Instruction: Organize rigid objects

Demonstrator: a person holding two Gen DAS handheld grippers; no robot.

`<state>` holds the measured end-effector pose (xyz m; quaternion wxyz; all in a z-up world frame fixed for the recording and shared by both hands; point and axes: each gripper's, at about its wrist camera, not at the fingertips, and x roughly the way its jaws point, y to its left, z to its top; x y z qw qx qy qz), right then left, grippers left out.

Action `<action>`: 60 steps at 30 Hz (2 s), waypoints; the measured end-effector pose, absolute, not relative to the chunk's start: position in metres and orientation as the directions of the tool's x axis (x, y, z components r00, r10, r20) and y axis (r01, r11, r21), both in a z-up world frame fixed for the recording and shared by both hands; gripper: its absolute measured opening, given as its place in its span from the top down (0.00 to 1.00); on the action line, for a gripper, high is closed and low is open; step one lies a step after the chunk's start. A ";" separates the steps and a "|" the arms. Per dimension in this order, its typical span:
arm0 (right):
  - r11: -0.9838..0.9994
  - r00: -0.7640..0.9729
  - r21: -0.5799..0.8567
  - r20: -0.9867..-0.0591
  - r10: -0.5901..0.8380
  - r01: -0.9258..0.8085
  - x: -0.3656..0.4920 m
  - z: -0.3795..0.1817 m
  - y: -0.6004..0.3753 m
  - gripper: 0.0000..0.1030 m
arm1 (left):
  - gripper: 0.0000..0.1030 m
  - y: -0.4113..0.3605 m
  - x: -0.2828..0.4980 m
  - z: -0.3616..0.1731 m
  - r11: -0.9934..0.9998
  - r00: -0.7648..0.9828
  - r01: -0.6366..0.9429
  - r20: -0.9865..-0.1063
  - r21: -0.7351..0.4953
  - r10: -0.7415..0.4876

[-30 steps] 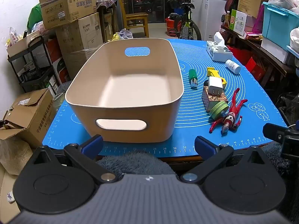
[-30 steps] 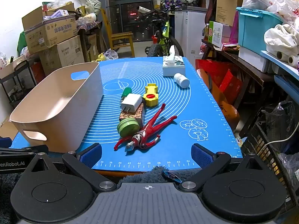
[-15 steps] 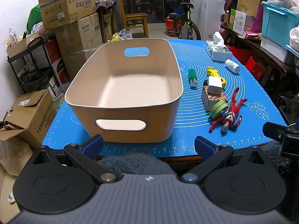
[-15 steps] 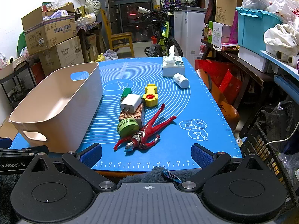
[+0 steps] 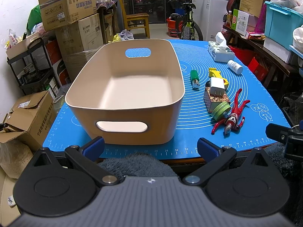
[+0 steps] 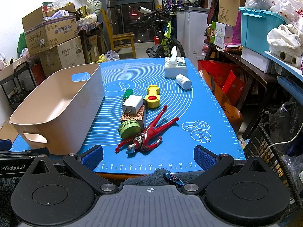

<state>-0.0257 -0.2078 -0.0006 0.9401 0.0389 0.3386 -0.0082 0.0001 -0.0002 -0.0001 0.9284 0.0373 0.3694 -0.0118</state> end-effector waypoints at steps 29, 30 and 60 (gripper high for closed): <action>0.997 0.771 0.068 -0.637 0.012 0.041 -0.026 0.000 -0.207 0.02 | 0.00 -0.001 0.000 0.000 0.997 0.730 0.050 -0.684 0.060 0.005; 0.997 0.771 0.068 -0.637 0.012 0.041 -0.026 0.000 -0.207 0.02 | 0.00 -0.001 0.000 0.000 0.997 0.730 0.050 -0.684 0.060 0.005; 0.997 0.838 0.069 -0.544 0.051 -0.016 -0.028 0.027 -0.205 0.02 | 0.00 0.010 0.000 0.029 0.997 0.777 0.056 -0.630 0.044 -0.016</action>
